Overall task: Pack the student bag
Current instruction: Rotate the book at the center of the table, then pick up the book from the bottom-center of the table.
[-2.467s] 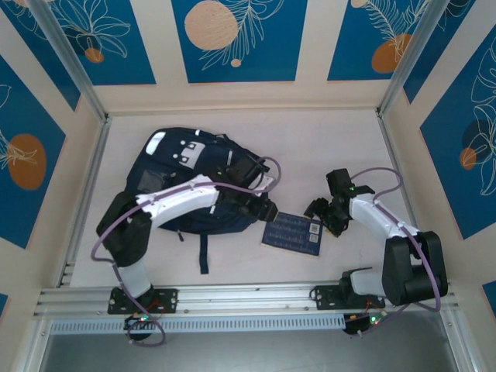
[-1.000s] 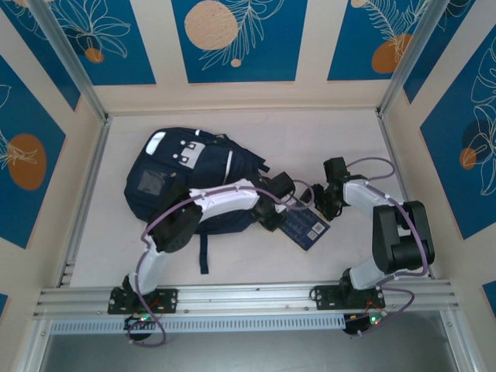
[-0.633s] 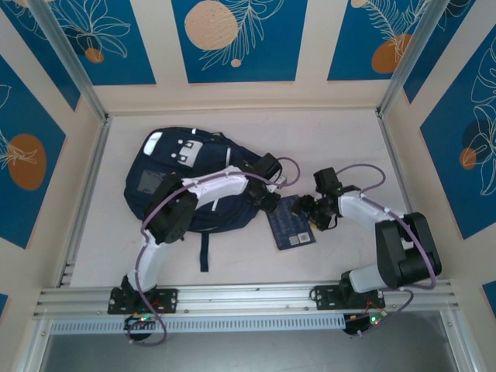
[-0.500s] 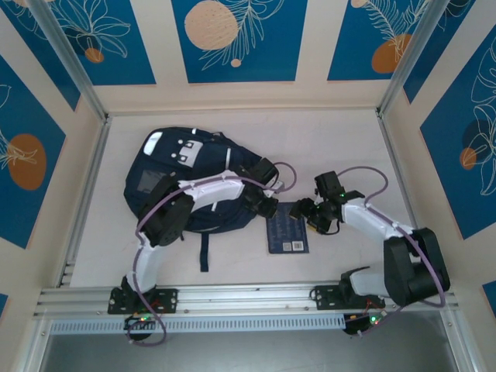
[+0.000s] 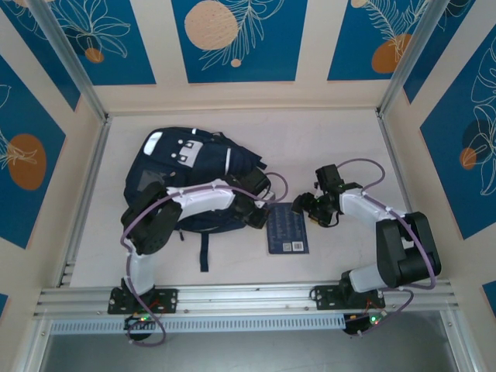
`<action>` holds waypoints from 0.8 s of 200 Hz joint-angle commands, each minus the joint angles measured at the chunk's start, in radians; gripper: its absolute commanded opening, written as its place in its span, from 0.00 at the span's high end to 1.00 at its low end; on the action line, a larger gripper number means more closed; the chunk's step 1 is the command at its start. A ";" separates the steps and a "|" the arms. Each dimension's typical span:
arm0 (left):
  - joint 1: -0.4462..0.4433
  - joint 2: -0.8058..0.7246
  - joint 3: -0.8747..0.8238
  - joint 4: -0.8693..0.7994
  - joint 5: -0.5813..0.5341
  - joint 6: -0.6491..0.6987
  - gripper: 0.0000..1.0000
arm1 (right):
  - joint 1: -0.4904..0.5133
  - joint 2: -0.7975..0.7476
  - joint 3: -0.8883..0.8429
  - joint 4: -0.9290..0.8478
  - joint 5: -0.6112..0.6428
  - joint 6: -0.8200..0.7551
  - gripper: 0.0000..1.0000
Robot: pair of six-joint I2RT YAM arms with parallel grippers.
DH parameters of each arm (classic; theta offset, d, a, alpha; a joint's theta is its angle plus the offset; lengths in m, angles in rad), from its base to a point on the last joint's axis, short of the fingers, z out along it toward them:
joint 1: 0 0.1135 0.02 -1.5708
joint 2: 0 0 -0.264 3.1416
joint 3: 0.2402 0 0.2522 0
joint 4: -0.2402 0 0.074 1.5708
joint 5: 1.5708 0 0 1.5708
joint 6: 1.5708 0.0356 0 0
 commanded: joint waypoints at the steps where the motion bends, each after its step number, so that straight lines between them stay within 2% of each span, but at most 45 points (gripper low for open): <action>1: -0.010 0.011 -0.012 0.000 -0.029 -0.007 0.96 | 0.017 0.015 -0.006 0.022 -0.018 -0.042 0.31; 63: -0.013 0.051 0.007 0.040 0.023 -0.035 0.97 | 0.046 0.059 -0.010 0.035 -0.045 -0.030 0.32; 123: -0.013 0.053 -0.008 0.075 0.053 -0.056 0.98 | 0.120 0.086 0.028 -0.052 0.030 -0.007 0.31; 135: -0.013 0.055 -0.006 0.082 0.060 -0.060 0.99 | 0.116 0.077 0.018 -0.042 -0.006 -0.003 0.31; 160: -0.013 0.059 -0.008 0.087 0.067 -0.064 0.99 | 0.053 -0.009 -0.046 0.039 -0.169 0.024 0.32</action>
